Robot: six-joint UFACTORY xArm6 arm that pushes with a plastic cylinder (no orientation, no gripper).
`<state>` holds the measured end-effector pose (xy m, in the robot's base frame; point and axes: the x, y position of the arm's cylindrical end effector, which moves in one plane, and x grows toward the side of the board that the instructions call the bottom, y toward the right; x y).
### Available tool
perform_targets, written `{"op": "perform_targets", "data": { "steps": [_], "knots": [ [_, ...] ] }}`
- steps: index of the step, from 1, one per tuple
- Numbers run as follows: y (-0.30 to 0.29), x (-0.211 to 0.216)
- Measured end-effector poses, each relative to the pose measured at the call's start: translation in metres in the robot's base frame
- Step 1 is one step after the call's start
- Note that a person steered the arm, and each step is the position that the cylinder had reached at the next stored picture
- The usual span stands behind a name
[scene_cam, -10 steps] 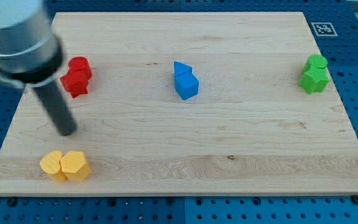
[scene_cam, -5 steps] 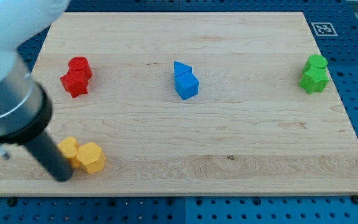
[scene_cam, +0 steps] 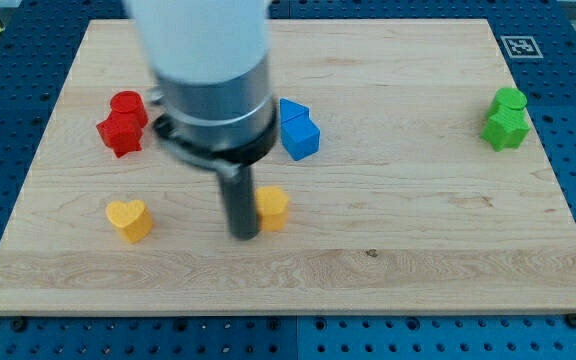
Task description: Slide the yellow hexagon to the bottom right of the blue cube
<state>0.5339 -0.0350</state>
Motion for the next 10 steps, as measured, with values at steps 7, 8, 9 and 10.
{"op": "perform_targets", "data": {
  "steps": [7,8,9,10],
  "knots": [
    [0.158,-0.031],
    [0.163,-0.038],
    [0.163,-0.056],
    [0.163,-0.080]
  ]
}}
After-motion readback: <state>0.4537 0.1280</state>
